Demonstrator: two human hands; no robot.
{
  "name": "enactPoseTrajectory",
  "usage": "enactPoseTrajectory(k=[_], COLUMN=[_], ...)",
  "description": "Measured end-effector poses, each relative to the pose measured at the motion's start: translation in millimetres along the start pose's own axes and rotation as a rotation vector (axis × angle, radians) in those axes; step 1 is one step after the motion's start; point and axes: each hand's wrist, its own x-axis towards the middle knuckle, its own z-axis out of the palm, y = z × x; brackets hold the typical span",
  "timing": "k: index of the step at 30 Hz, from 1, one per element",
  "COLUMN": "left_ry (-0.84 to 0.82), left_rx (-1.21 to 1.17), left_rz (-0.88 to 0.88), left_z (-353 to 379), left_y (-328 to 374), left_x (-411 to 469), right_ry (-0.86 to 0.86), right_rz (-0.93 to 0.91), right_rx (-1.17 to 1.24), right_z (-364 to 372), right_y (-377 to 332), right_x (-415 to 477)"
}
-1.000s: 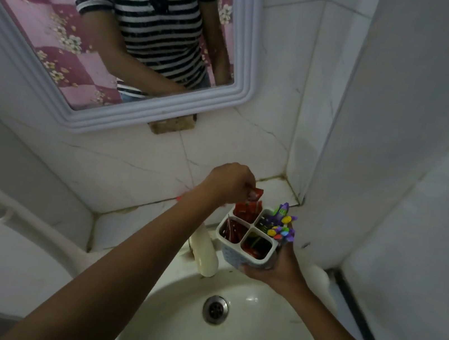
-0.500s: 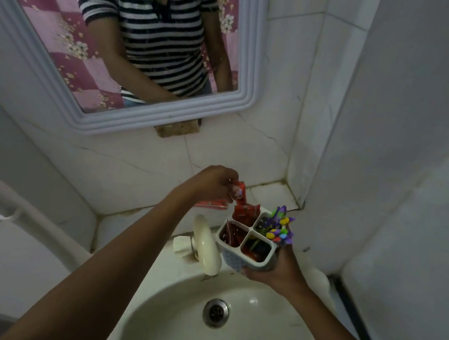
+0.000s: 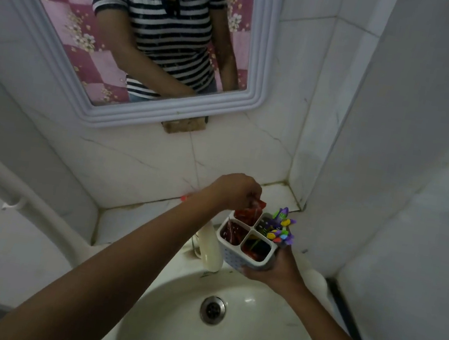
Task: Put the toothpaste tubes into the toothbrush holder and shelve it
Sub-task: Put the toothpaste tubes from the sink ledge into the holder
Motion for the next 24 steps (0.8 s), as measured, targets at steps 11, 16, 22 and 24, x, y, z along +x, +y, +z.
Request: enactPoseTrajectory(k=[11,16,22,24], left_ry=[-0.076,0.02,-0.12,-0.16], left_rx=[-0.096,-0.455,-0.076,0.023], left_rz=[-0.15,-0.239,-0.421,-0.404], left_z=[-8,-1,49,68], left_y=[0,-50,-127,-138], left_x=[16,-11,-38,-39], right_ry=[-0.082,-0.059,-0.03,-0.023], right_rz=[-0.003,-0.023,-0.014,-0.028], right_rx=[0.107,0.027,0.015,0.004], right_z=[-3,-4,-5,-5], right_y=[1,5,4,5], right_x=[3,5,5,4])
